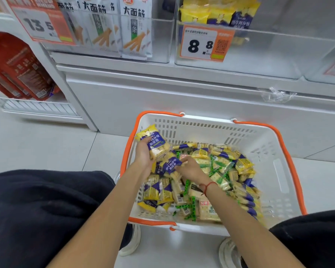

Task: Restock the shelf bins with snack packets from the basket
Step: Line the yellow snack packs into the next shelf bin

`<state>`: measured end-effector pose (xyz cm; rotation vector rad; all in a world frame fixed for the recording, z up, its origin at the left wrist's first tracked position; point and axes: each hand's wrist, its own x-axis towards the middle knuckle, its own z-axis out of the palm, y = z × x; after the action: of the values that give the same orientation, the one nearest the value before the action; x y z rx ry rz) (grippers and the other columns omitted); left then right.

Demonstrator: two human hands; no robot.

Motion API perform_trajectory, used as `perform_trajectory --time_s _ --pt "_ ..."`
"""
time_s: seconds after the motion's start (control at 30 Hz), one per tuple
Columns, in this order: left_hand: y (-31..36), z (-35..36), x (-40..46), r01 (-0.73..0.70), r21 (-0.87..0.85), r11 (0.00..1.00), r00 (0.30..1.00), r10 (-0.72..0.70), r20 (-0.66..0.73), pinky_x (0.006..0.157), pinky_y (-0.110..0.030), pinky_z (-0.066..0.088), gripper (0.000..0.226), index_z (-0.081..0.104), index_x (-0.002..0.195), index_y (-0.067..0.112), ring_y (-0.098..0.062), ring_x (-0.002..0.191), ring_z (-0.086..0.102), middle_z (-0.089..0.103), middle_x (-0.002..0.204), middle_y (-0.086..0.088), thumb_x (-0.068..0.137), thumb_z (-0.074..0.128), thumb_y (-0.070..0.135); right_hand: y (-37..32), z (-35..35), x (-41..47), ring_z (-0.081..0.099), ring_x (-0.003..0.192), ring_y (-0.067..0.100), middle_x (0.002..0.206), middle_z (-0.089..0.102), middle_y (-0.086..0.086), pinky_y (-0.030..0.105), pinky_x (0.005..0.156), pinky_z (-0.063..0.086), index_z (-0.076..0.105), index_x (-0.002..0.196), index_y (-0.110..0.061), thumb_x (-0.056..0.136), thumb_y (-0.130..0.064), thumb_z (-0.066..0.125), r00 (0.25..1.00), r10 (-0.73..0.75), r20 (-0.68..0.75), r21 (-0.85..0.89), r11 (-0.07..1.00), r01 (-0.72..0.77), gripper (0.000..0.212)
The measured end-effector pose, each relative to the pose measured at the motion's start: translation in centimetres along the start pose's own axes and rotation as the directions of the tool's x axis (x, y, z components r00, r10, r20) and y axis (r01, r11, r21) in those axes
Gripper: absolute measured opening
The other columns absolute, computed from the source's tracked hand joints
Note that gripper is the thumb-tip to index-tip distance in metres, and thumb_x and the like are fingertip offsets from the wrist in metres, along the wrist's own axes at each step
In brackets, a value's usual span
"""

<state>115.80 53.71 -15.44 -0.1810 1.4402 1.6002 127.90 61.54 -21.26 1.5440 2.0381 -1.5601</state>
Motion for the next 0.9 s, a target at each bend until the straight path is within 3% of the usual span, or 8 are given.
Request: perform_trajectory --time_s 0.13,0.2,0.3,0.4,0.53,0.73,0.83,0.9 --pt "-0.1 1.3 -0.5 -0.018 -0.009 1.000 1.000 0.018 -0.010 0.083 -0.036 0.051 0.020 0.059 0.107 0.013 -0.023 0.083 0.064 0.069 0.097 -0.008 0.099 0.042 0.020 -1.4 -3.8 -2.4 0.052 0.063 0.007 0.101 0.059 0.004 0.017 0.051 0.041 0.046 0.123 -0.012 0.094 -0.015 0.056 0.907 -0.085 -0.412 0.355 0.902 0.246 0.031" --pt "-0.3 2.2 -0.7 -0.008 -0.003 1.000 1.000 0.008 -0.005 0.073 -0.034 0.050 0.018 0.059 0.095 0.012 -0.022 0.074 0.061 0.066 0.086 -0.008 0.098 0.043 0.019 -2.3 -4.7 -4.2 0.061 0.068 0.012 0.099 0.063 0.000 0.013 0.053 0.045 0.047 0.119 -0.019 0.093 -0.017 0.058 0.892 -0.195 -0.408 0.432 0.820 0.376 0.028" --pt "-1.1 3.6 -1.0 -0.001 0.037 0.999 0.999 0.000 0.040 0.067 -0.034 0.046 0.026 0.061 0.088 0.015 -0.024 0.075 0.058 0.065 0.089 -0.011 0.098 0.041 0.029 -2.7 -4.6 -5.3 0.066 0.088 0.010 0.106 0.065 -0.007 0.019 0.072 0.051 0.050 0.115 -0.027 0.092 -0.021 0.061 0.888 -0.328 -0.321 0.383 0.813 0.439 0.027" --pt "-2.2 4.7 -1.3 0.015 0.060 0.998 0.995 -0.021 0.100 0.074 -0.035 0.049 0.034 0.066 0.099 0.017 -0.021 0.085 0.062 0.069 0.095 -0.008 0.095 0.043 0.041 -2.1 -3.9 -5.3 0.053 0.097 -0.004 0.110 0.059 -0.011 0.011 0.079 0.042 0.057 0.116 -0.026 0.090 -0.022 0.064 0.821 -0.370 -0.434 0.198 0.850 0.488 0.028" --pt "-3.7 5.7 -1.5 0.048 0.111 0.993 0.979 -0.069 0.192 0.062 -0.027 0.045 0.019 0.065 0.083 0.019 -0.011 0.066 0.060 0.067 0.078 0.001 0.092 0.049 0.026 -0.9 -3.2 -5.2 0.049 0.102 0.012 0.104 0.055 -0.004 0.028 0.091 0.041 0.065 0.114 -0.027 0.085 -0.034 0.068 0.782 -0.301 -0.546 0.099 0.904 0.417 0.030" --pt "-5.3 6.9 -1.0 0.131 0.149 0.980 0.971 -0.157 0.183 0.086 -0.038 0.050 0.025 0.066 0.108 0.011 -0.028 0.095 0.065 0.071 0.103 -0.012 0.091 0.053 0.025 0.9 -6.7 -5.9 0.052 0.110 0.014 0.119 0.059 0.003 0.025 0.092 0.040 0.065 0.118 -0.020 0.101 -0.027 0.038 0.909 -0.205 -0.364 0.335 0.881 0.333 0.032" --pt "-6.0 7.6 -1.1 0.162 0.174 0.971 0.962 -0.194 0.191 0.086 -0.040 0.051 0.023 0.063 0.110 0.012 -0.031 0.108 0.061 0.067 0.112 -0.014 0.092 0.055 0.025 5.2 -9.9 -5.0 0.059 0.101 0.023 0.118 0.061 0.012 0.023 0.073 0.040 0.060 0.121 -0.013 0.099 -0.018 0.041 0.841 -0.059 -0.538 0.117 0.983 0.144 0.029" --pt "-6.5 7.8 -0.9 0.172 0.218 0.961 0.955 -0.217 0.204 0.093 -0.043 0.050 0.019 0.062 0.107 0.013 -0.031 0.110 0.061 0.066 0.113 -0.014 0.093 0.056 0.024 9.4 -11.3 -4.1 0.058 0.100 0.025 0.118 0.059 0.011 0.026 0.076 0.040 0.050 0.130 -0.008 0.095 -0.019 0.048 0.868 0.061 -0.493 -0.019 0.997 -0.081 0.036"
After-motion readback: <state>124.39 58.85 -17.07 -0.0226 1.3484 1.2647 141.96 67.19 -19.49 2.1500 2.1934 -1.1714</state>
